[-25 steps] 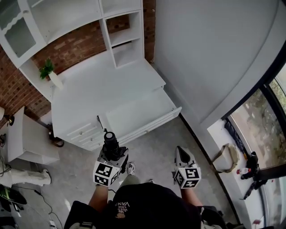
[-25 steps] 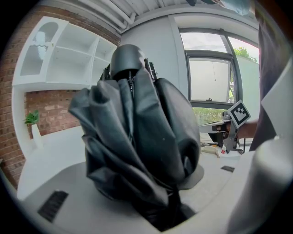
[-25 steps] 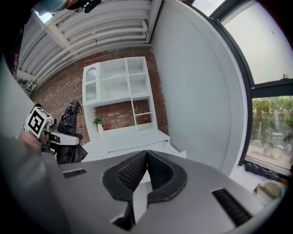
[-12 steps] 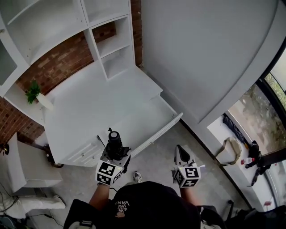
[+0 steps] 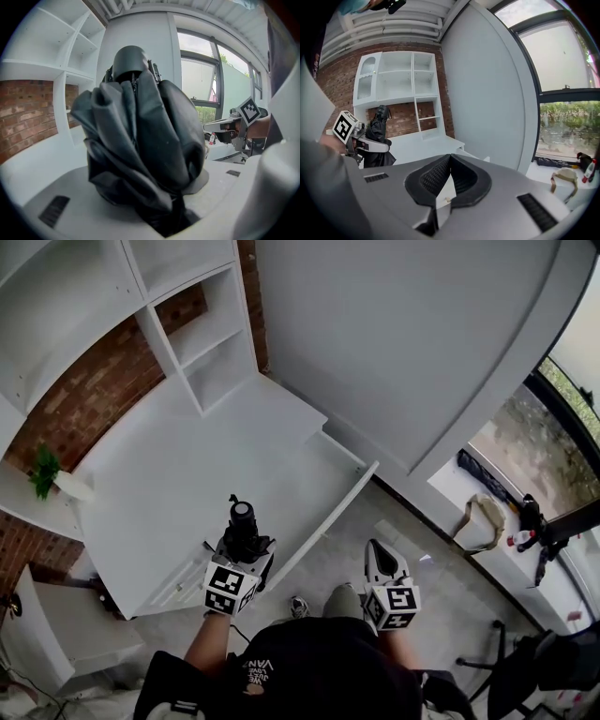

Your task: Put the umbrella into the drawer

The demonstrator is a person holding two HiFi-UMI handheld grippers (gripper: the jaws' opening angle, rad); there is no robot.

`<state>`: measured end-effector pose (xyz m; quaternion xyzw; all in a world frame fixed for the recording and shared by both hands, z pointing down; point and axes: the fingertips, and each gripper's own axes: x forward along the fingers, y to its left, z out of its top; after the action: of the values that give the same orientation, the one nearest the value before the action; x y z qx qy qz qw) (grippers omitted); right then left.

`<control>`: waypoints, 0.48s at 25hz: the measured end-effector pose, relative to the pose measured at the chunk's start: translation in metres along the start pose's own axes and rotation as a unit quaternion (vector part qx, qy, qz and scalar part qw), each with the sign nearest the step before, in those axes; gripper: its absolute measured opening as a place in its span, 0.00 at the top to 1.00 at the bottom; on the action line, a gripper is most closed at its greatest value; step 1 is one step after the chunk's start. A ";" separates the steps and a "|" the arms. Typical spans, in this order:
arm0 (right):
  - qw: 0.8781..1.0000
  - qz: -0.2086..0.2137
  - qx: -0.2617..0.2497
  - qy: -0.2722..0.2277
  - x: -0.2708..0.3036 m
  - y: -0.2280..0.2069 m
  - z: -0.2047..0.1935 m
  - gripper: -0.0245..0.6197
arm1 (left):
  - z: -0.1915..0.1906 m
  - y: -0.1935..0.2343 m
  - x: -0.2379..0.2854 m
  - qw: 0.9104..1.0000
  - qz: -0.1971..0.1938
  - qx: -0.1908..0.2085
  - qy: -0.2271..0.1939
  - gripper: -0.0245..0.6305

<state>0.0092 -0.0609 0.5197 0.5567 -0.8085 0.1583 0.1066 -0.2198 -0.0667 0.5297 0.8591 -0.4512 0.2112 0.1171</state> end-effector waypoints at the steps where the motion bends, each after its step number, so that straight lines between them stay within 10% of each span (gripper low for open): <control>1: 1.000 -0.004 0.001 0.002 0.000 0.000 -0.001 0.96 | -0.001 0.002 0.004 1.000 -0.004 0.000 0.002 0.64; 12: 1.000 -0.012 0.004 0.011 0.024 -0.006 0.001 0.96 | -0.017 0.019 0.052 0.999 -0.022 0.004 0.029 0.64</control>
<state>0.0066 -0.0842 0.5281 0.5646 -0.8002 0.1665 0.1153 -0.2140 -0.1084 0.5693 0.8629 -0.4275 0.2350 0.1319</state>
